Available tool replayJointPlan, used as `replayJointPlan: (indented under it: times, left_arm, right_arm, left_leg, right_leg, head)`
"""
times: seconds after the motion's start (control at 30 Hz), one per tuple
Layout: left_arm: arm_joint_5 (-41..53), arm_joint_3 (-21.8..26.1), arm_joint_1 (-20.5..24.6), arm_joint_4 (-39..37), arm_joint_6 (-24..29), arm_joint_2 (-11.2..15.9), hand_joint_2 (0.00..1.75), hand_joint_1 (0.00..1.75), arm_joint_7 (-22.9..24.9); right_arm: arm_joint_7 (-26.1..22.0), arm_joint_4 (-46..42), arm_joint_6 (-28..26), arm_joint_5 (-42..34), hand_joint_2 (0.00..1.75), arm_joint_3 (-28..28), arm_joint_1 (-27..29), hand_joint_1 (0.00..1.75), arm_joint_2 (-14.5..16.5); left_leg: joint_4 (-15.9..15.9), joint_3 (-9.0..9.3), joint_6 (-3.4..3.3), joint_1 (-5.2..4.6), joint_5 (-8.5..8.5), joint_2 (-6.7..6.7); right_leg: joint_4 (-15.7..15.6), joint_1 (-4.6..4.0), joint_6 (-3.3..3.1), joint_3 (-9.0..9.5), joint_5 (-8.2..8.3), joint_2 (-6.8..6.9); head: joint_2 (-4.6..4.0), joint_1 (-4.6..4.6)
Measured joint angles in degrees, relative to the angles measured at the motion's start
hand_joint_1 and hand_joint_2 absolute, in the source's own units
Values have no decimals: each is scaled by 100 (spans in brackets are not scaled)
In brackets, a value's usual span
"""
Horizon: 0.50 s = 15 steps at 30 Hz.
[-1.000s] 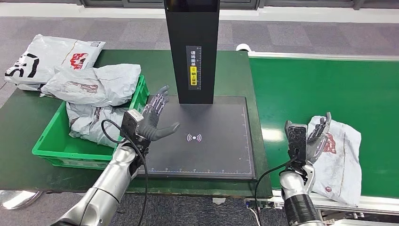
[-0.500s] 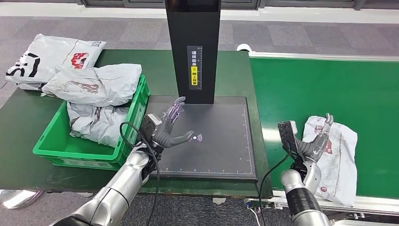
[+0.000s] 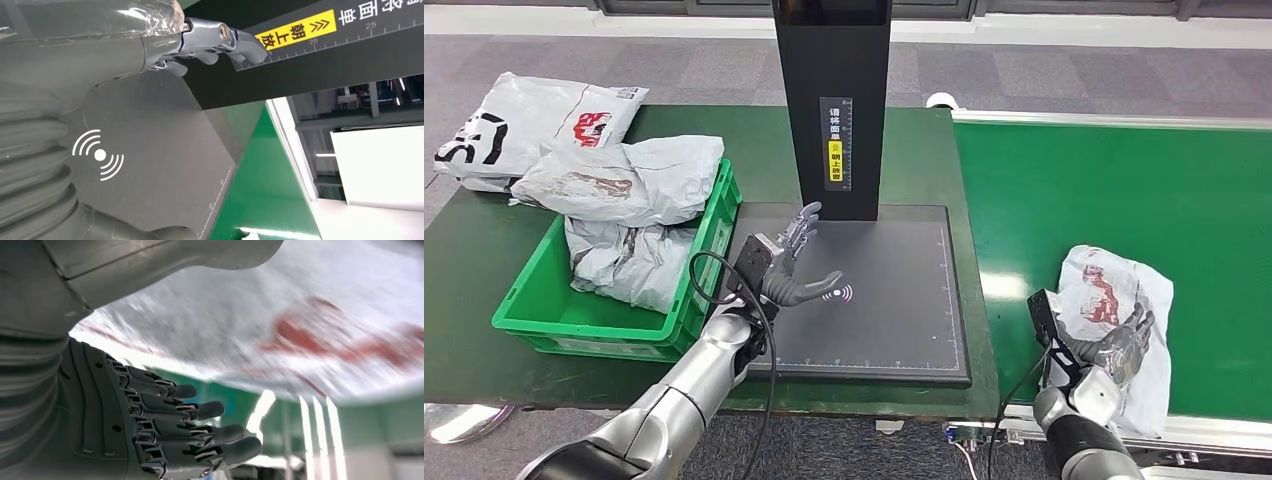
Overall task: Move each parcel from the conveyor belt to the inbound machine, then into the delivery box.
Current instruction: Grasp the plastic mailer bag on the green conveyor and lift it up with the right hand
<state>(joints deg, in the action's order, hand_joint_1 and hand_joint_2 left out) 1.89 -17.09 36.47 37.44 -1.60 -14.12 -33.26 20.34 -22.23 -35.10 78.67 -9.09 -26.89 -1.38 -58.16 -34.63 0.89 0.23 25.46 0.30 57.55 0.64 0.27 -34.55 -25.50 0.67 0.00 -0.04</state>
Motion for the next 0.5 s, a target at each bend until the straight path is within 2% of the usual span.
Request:
replayJointPlan:
  times: [0.17, 0.3, 0.4, 0.5]
  left_arm:
    - [4, 0, 57, -60, -65, 7, 175, 0, -84]
    - [61, 0, 134, -115, -125, 7, 175, 0, -60]
    - [107, 0, 170, -149, -135, 5, 175, 0, -56]
    - [125, 0, 176, -162, -129, 6, 175, 0, -52]
  right_arm:
    - [887, 262, 1294, 328, 175, 0, -6, 0, -100]
    - [948, 368, 2379, 270, 175, -57, -60, 175, -135]
    - [787, 394, 2907, 190, 175, -163, -106, 175, -144]
    - [734, 402, 2996, 208, 175, -206, -111, 175, -147]
  left_leg:
    - [0, 0, 0, 0, 0, -1]
    - [-1, 20, -1, 2, 5, 11]
    - [-1, 39, -4, 5, 10, 14]
    - [-2, 50, -10, 6, 12, 11]
  right_leg:
    - [0, 1, 0, 1, 0, 1]
    - [-4, -1, 2, 18, -1, -11]
    - [-11, -2, 6, 41, -5, -14]
    - [-15, -3, 11, 62, -7, -6]
  head:
    - [0, 0]
    - [0, 0]
    - [0, 0]
    - [0, 0]
